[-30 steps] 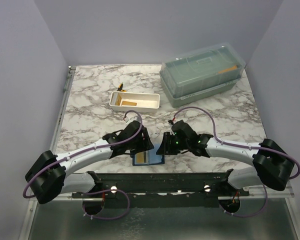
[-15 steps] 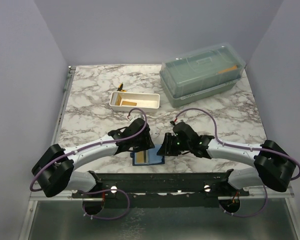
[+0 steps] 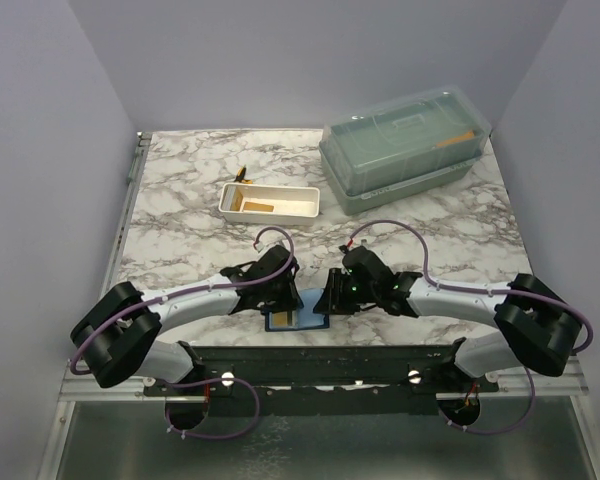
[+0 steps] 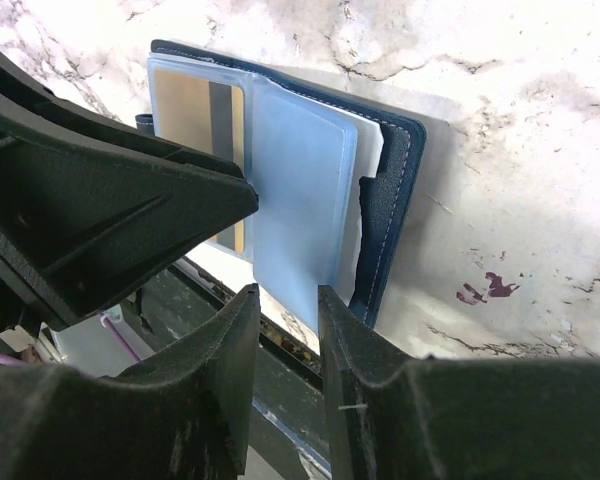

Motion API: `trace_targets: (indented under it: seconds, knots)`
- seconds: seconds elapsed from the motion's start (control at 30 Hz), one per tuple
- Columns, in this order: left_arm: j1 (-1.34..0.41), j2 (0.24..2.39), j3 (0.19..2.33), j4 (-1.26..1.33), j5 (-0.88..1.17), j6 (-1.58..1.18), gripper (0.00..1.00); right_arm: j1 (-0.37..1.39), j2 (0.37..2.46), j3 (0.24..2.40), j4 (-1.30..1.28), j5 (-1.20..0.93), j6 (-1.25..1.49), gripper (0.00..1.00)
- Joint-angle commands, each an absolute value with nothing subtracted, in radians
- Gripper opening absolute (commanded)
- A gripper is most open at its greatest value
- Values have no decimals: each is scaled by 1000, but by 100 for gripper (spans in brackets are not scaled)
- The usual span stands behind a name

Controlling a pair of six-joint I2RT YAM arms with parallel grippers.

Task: Put the credit cards into the card holder
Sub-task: Insert the credit card into the card holder.

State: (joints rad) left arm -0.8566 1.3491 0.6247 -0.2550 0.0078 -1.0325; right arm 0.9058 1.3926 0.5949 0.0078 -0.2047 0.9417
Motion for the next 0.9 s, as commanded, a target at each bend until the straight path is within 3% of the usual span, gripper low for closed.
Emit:
trace_targets:
  seconds: [0.0, 0.6, 0.77, 0.87]
  knots:
    - [-852, 1357, 602, -219, 32, -1046, 28, 903, 1411, 592, 29, -190, 941, 33]
    - [-852, 1356, 554, -183, 52, -1069, 22, 903, 1495, 603, 163, -285, 952, 34]
    - [-852, 1322, 549, -184, 56, -1070, 22, 903, 1459, 609, 84, -227, 948, 35]
    - [-851, 1284, 553, -190, 71, -1078, 28, 902, 1406, 608, -24, -154, 940, 39]
